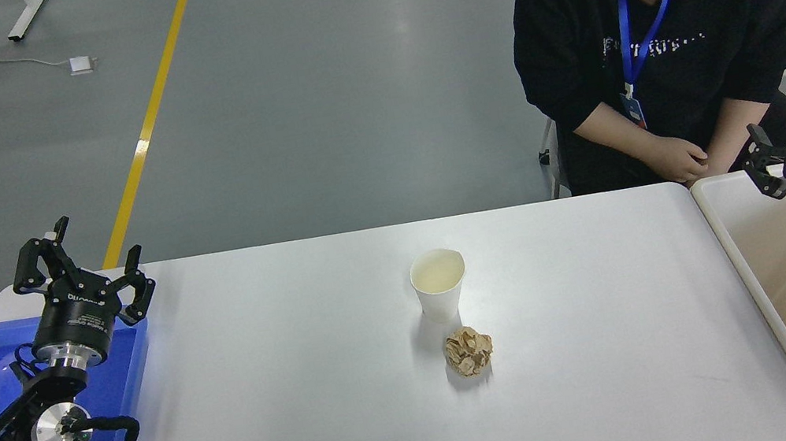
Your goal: Clean the table surface
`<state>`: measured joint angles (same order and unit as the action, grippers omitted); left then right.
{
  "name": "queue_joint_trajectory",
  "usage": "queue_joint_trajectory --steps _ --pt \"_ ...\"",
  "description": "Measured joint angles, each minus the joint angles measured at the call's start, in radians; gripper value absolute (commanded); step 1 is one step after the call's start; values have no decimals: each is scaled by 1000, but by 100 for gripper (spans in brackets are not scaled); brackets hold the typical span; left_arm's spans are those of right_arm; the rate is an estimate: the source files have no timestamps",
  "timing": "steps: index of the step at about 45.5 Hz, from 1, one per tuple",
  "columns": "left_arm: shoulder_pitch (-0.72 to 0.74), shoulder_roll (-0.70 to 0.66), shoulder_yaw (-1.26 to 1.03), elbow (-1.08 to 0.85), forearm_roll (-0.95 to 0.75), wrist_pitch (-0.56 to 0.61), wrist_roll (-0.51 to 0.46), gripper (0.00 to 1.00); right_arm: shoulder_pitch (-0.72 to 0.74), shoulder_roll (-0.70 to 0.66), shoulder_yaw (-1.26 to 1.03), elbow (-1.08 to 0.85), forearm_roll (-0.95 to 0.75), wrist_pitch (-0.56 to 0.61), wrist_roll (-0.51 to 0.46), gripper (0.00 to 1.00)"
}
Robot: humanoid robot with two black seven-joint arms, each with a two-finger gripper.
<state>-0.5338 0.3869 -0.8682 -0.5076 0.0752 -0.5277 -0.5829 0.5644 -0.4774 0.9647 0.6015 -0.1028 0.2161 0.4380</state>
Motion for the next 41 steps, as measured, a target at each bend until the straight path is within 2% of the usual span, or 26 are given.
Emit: queue_joint_trajectory --steps 41 --pt "0 0 0 0 0 0 0 100 -10 0 1 1 0 10 1 99"
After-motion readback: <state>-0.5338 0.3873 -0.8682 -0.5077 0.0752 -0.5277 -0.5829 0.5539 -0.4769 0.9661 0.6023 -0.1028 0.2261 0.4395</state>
